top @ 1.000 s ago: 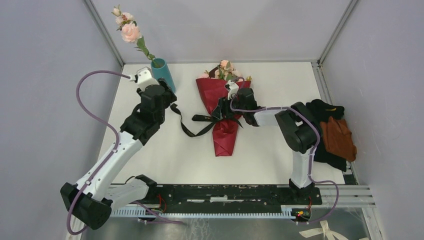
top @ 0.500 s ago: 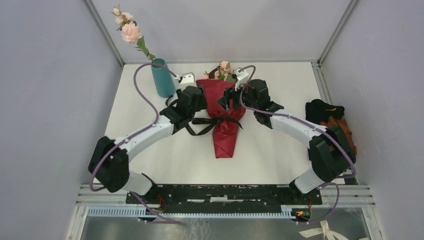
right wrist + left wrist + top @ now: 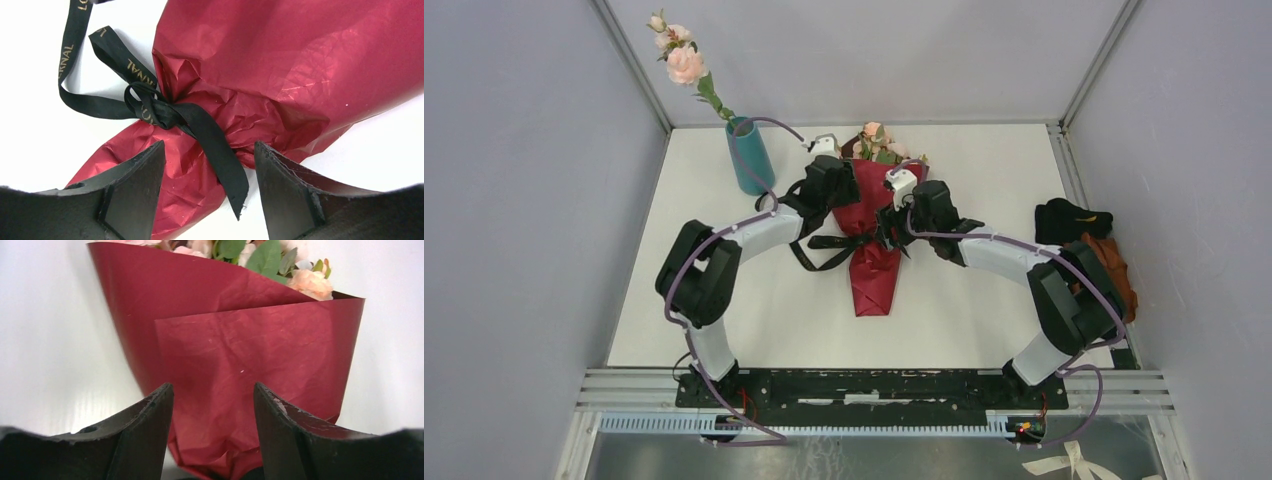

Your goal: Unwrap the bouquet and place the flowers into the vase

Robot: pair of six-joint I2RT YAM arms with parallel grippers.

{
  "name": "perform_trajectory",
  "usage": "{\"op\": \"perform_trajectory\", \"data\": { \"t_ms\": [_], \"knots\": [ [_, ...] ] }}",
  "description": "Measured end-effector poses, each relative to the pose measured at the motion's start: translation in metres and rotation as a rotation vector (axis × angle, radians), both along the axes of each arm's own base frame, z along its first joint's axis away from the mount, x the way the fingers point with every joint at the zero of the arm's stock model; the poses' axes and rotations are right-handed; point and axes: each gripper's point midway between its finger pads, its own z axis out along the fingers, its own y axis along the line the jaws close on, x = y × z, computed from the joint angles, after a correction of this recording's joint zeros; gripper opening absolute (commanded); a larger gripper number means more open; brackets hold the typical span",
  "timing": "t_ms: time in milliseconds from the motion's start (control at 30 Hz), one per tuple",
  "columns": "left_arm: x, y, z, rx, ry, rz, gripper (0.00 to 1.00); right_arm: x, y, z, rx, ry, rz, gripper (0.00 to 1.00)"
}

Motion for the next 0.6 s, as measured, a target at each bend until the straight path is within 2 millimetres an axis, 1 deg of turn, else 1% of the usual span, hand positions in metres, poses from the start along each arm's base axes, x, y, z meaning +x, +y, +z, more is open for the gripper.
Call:
{"op": "perform_trajectory", "data": {
  "t_ms": [100,167,333,433,600],
  "knots": [
    [0.008,-0.014,-0.005,-0.03,0.004,-0.027,0.66,-0.001,-0.001,-0.006,-0.006,0.008,0.001,0.71],
    [0.008,-0.019,-0.013,-0.036,0.018,-0.04,0.66,-0.003,-0.002,-0.012,-0.014,0.019,0.001,0.71],
    [0.006,-0.022,-0.037,-0.036,0.069,-0.043,0.66,-0.009,-0.005,-0.03,-0.036,0.057,0.003,0.68],
    [0.005,-0.024,-0.042,-0.04,0.082,-0.05,0.66,-0.009,-0.005,-0.036,-0.041,0.067,0.003,0.61],
    [0.005,-0.025,-0.042,-0.043,0.08,-0.051,0.66,-0.007,-0.004,-0.037,-0.037,0.064,-0.001,0.43]
  ]
}}
